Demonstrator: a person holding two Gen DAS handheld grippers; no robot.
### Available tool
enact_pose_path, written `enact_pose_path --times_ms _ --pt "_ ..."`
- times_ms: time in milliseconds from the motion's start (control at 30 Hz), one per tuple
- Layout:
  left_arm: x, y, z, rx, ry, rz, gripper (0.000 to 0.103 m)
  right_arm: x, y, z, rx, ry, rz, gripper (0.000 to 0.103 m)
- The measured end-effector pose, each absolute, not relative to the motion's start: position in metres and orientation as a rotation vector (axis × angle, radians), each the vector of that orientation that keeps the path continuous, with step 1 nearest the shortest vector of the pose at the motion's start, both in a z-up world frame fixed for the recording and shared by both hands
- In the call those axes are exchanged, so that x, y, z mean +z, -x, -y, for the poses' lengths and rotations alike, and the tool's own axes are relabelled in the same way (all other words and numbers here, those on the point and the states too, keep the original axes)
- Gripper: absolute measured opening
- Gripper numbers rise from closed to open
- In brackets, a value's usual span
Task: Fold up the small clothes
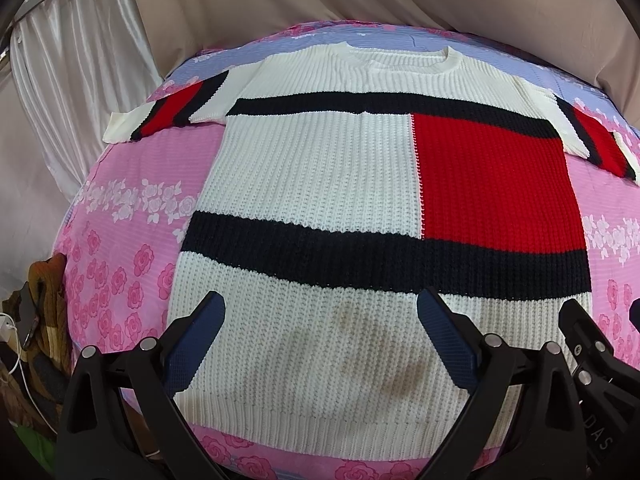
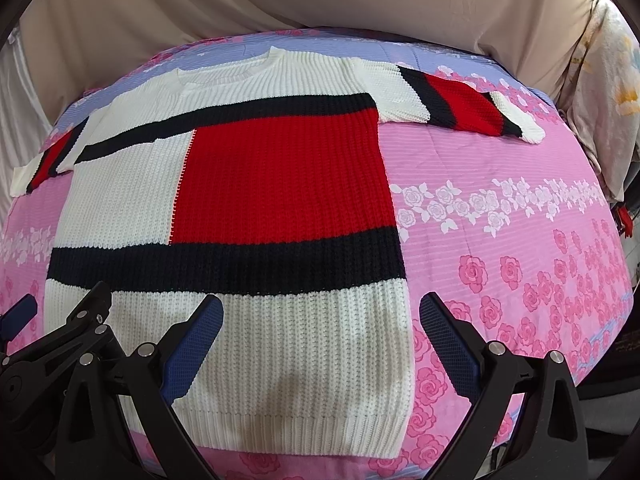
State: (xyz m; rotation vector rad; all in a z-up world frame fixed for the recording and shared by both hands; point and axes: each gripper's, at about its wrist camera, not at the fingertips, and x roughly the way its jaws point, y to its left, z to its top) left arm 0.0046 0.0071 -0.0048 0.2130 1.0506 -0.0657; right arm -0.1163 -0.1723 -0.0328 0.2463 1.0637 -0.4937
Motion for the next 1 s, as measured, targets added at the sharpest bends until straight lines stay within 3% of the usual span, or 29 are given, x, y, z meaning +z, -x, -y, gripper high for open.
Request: enact_pose_path --times_ms 1000 --pt "-0.0058 -0.0085 0.0004 -0.068 -0.224 -1.053 0.093 -0.0364 0.1156 0.1781 -0.500 -0.251 -1.075 0.097"
